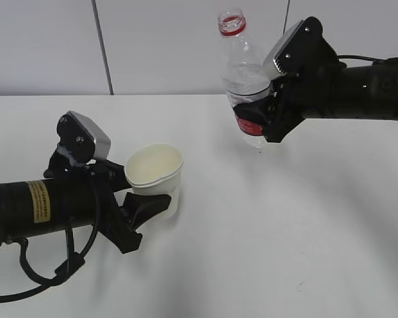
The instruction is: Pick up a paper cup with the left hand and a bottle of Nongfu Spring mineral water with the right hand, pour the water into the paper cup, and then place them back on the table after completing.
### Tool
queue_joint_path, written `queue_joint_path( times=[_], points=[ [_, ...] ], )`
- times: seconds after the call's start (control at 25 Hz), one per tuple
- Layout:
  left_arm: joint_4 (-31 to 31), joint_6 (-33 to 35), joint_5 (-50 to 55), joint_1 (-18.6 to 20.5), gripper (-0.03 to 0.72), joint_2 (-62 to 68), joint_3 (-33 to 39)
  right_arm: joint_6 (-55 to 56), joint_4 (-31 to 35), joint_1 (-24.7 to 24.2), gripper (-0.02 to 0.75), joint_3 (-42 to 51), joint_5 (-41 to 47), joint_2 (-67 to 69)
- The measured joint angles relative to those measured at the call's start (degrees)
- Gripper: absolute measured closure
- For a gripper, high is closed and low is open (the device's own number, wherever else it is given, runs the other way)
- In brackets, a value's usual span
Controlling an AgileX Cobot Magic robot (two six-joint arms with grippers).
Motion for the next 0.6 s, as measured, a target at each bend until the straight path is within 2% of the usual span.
queue_joint_path(
  times=[0.36, 0.6],
  points=[
    [-0.67, 0.0, -5.08, -0.79, 0.282, 4.83, -0.17, 2.51, -2.83, 0.0, 0.256, 0.0, 1.38, -1.04],
    [-0.96, 0.0, -5.7, -0.84, 0.282, 4.83, -0.42, 2.75, -8.91, 0.0, 0.256, 0.0, 1.48, -1.04]
  ],
)
